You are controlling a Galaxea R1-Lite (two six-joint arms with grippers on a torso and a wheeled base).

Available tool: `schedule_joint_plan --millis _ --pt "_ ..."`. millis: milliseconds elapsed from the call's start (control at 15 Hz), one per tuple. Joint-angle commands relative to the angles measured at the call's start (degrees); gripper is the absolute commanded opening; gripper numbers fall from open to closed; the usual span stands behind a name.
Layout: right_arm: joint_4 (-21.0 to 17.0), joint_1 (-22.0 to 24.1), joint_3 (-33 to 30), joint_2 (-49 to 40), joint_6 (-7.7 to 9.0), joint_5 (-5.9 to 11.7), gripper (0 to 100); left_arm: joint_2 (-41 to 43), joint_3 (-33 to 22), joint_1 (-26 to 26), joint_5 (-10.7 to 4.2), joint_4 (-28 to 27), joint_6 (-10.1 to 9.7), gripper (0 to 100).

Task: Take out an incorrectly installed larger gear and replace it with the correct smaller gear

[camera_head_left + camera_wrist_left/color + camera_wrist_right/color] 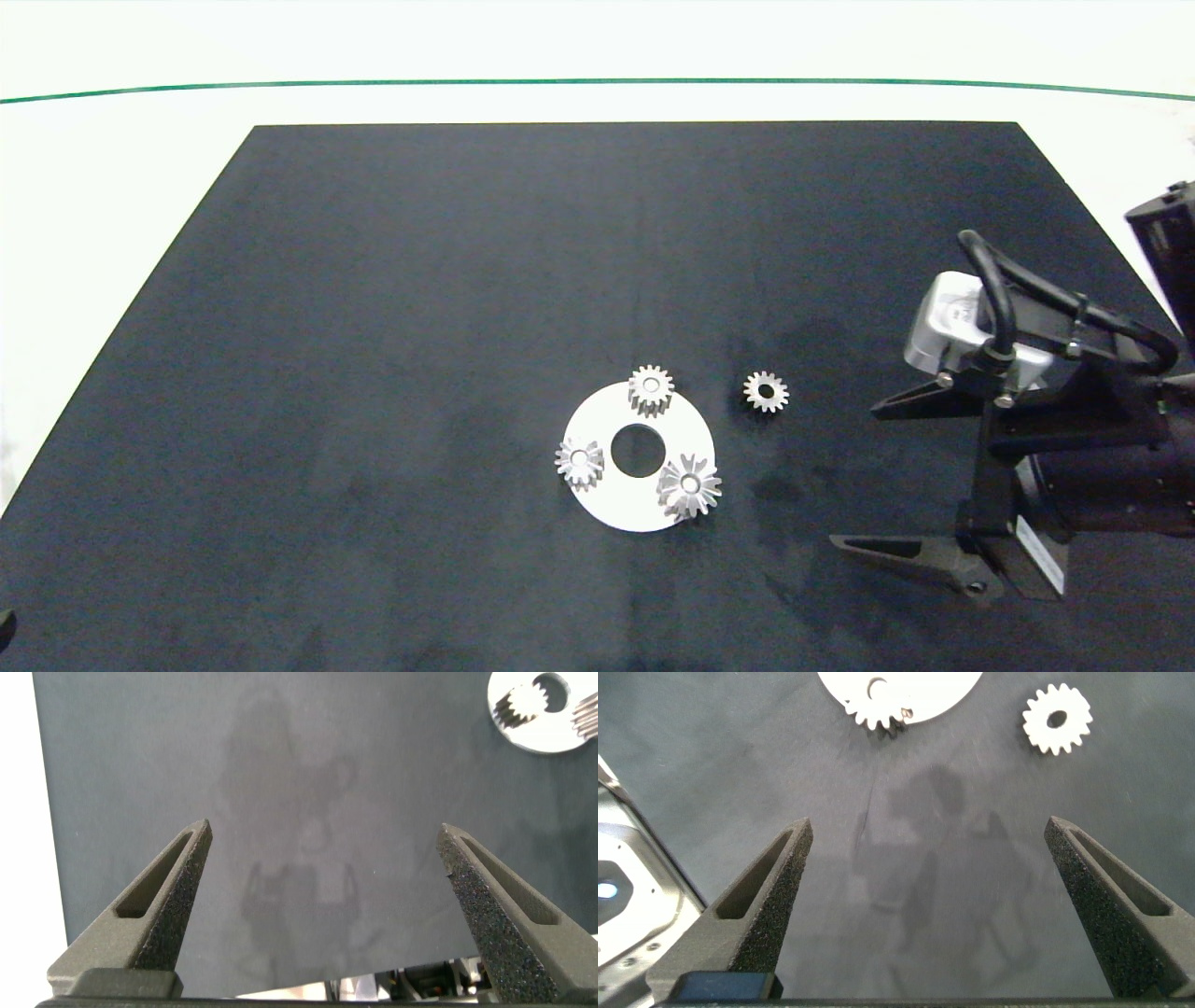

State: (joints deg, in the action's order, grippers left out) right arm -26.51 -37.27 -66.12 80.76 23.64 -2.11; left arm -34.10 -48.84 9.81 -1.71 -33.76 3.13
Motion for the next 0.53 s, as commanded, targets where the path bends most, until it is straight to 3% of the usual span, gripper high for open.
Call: schedule_joint_plan --millis 67,200,533 --pt "-0.1 -2.4 -3.0 5.7 0.80 2.28 100 0.1 0.1 -0.1 -0.05 0.2 -0.06 100" --pt "-0.1 -4.0 -4.1 8.1 1.32 6.42 100 0.1 -0.1 -0.1 -0.05 0.3 -0.06 100" --pt "1.6 -7.3 -5.4 12.8 2.38 10.55 100 0.1 -0.5 -0.1 -0.14 0.4 0.03 100"
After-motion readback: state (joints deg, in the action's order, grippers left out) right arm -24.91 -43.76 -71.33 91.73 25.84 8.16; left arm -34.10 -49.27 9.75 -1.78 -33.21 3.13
